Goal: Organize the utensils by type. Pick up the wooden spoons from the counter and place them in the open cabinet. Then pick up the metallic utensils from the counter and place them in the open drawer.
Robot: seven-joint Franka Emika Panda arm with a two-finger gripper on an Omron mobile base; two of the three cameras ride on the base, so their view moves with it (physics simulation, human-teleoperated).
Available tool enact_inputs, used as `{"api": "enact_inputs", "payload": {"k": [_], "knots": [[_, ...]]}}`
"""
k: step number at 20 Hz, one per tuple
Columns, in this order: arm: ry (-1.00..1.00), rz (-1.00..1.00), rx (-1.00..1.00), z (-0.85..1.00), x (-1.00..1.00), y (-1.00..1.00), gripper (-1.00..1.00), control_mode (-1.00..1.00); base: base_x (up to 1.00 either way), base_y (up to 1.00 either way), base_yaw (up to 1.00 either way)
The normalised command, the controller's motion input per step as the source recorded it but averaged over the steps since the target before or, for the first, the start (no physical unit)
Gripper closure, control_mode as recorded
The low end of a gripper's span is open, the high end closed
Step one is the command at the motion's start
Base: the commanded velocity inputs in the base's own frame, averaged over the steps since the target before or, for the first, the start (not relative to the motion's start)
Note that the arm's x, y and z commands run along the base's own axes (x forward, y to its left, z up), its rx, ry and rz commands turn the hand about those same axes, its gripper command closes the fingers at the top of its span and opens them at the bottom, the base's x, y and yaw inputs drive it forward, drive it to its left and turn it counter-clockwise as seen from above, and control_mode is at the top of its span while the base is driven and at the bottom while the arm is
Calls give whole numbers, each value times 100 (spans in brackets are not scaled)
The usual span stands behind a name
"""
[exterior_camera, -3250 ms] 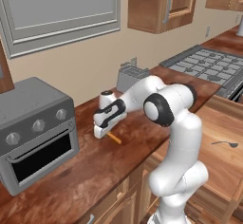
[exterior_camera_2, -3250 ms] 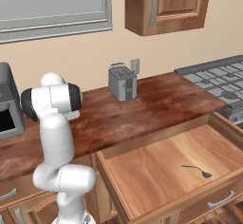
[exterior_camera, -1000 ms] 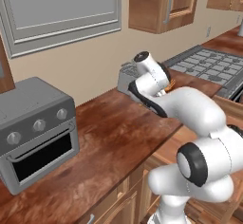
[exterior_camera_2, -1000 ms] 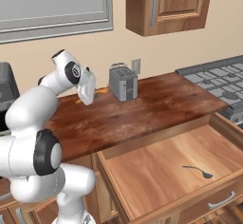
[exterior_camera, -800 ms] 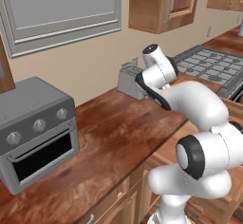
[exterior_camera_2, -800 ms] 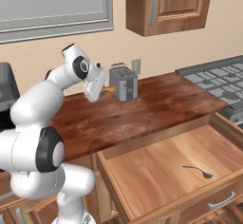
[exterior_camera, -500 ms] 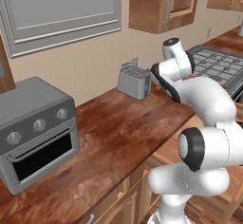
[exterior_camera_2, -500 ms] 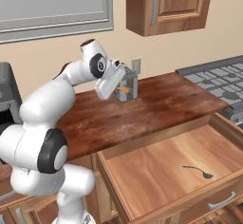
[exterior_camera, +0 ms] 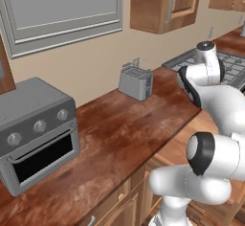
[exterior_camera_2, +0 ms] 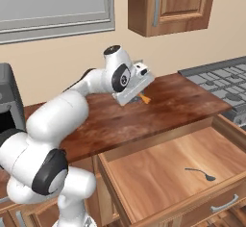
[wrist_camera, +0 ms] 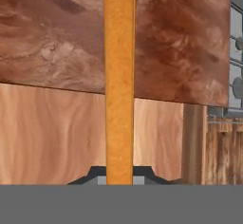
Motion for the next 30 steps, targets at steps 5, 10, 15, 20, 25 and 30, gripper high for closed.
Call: {"api": "enact_inputs", "payload": {"k": [5,10,15,20,25,30], "knots": [[-29,-43,4,-21,-62,-61,100,-100,0,0,0],[-6,-26,0,-29,-48,-17,100,-100,0,0,0],[0,-19,4,-53,-13,-14,100,-100,0,0,0],[2,-13,13,-55,0,-22,100,-100,0,0,0],[8,-3,12,-44,5,-21,100,-100,0,0,0],[4,-4,9,-53,1,-34,100,-100,0,0,0]]}}
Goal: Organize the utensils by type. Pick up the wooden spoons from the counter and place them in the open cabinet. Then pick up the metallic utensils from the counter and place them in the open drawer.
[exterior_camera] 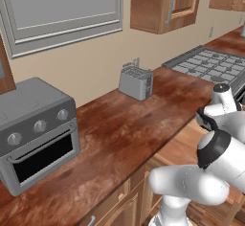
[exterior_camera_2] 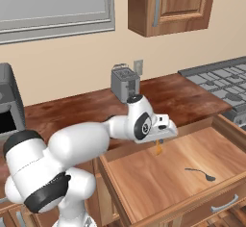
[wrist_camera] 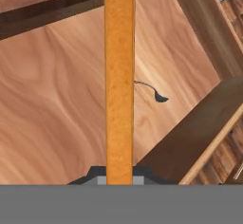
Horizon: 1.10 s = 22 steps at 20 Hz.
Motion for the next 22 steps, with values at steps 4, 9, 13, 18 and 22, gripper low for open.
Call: {"api": "enact_inputs", "payload": {"k": [4,9,13,18,22], "knots": [[4,-6,8,-59,2,-39,100,-100,0,0,0],[2,-2,5,-56,18,-17,100,-100,0,0,0],[4,0,0,-47,33,0,100,-100,0,0,0],[7,-1,0,-59,20,-31,100,-100,0,0,0],[2,-3,0,-61,4,-42,100,-100,0,0,0]]}}
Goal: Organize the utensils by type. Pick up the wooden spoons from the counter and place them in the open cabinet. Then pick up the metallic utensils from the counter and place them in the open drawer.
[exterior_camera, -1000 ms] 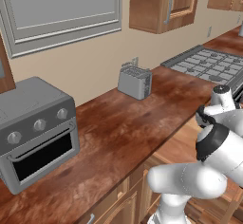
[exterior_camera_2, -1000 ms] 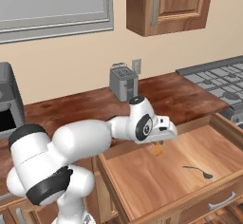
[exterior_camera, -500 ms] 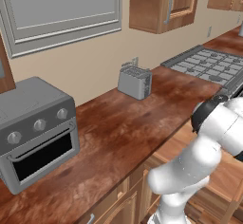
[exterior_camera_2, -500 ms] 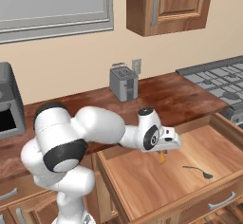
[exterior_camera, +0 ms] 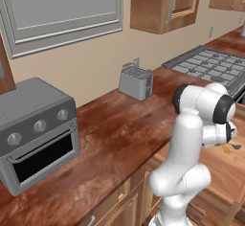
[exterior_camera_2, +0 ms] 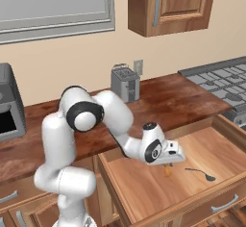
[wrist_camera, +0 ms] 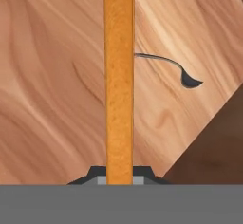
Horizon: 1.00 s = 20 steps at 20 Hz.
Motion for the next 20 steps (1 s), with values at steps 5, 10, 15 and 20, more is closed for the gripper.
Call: {"api": "enact_inputs", "payload": {"k": [5,10,15,20], "knots": [[0,-1,1,-42,12,-36,100,-100,0,0,0],[0,0,10,-10,20,-57,100,-100,0,0,0],[4,0,15,0,33,-73,100,-100,0,0,0],[4,-2,11,-6,26,-71,100,-100,0,0,0]]}}
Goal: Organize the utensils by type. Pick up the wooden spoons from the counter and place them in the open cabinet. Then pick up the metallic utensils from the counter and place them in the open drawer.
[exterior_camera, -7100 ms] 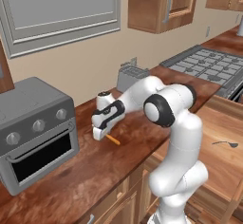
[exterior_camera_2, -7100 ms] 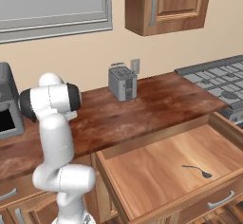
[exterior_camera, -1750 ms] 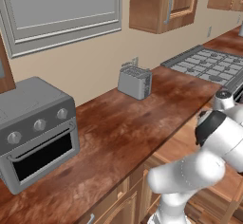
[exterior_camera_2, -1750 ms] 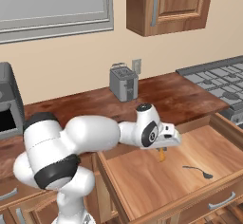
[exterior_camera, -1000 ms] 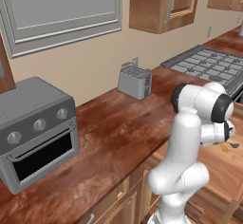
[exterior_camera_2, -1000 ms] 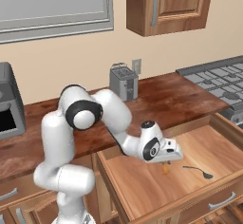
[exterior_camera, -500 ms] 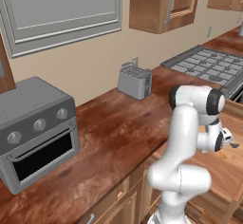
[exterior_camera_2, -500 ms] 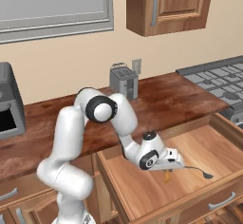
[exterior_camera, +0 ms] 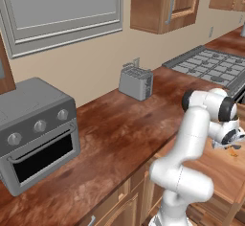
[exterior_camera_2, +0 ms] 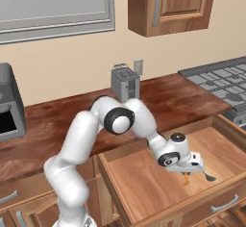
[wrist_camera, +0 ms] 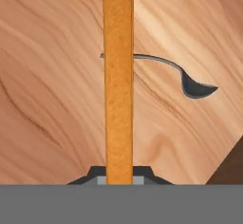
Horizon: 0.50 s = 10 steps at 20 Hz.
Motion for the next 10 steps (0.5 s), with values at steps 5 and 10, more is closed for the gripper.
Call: {"api": "enact_inputs", "payload": {"k": [5,10], "knots": [[2,-4,3,-39,11,-51,100,-100,0,0,0],[0,-4,1,-25,0,-17,100,-100,0,0,0]]}}
